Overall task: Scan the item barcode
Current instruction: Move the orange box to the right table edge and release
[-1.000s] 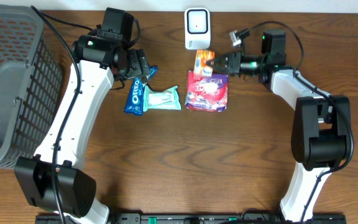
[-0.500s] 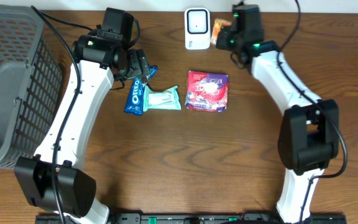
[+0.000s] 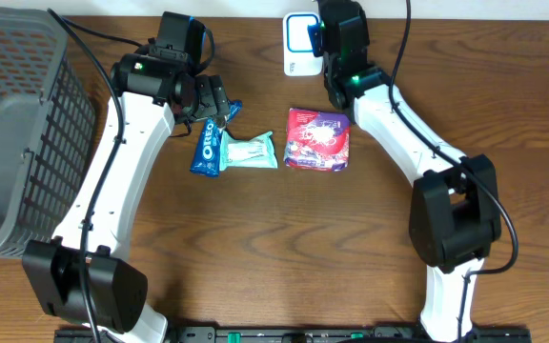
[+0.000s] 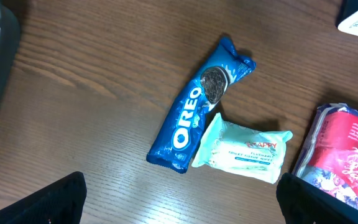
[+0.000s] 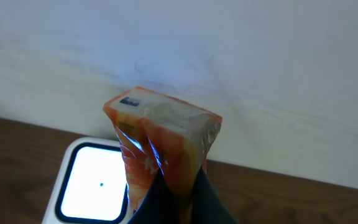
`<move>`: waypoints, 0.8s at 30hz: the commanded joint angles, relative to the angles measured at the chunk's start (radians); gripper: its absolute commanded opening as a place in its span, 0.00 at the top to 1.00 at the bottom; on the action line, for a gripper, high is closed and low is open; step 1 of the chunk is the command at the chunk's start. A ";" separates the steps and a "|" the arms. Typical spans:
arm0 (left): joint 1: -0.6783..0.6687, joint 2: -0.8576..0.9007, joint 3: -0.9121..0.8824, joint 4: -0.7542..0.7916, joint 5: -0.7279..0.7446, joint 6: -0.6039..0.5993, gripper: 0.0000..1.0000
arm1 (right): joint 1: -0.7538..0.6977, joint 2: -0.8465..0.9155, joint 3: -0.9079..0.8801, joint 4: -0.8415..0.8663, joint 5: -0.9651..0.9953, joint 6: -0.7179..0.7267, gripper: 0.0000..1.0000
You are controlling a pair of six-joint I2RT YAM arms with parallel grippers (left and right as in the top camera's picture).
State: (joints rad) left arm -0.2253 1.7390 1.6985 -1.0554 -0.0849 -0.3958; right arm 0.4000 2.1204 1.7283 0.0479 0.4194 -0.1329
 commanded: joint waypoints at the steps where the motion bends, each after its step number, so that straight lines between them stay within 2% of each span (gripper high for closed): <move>1: 0.001 0.006 0.005 -0.006 -0.009 0.002 0.02 | -0.004 0.071 0.087 -0.050 0.006 -0.033 0.99; 4: 0.001 0.006 0.005 -0.006 -0.009 0.002 0.02 | 0.003 0.135 0.204 -0.168 -0.053 -0.033 0.99; 12: 0.002 0.006 0.005 -0.006 -0.009 0.002 0.02 | 0.013 0.305 0.512 -0.407 -0.055 -0.032 0.99; 17: 0.001 0.006 0.005 -0.006 -0.009 0.002 0.02 | 0.011 0.321 0.535 -0.487 -0.096 -0.031 0.99; 24: 0.001 0.006 0.005 -0.006 -0.009 0.002 0.02 | -0.006 0.318 0.591 -0.534 0.002 -0.009 0.99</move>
State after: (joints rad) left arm -0.2253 1.7390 1.6985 -1.0554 -0.0849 -0.3958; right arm 0.4030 2.4382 2.2566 -0.4667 0.3679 -0.1501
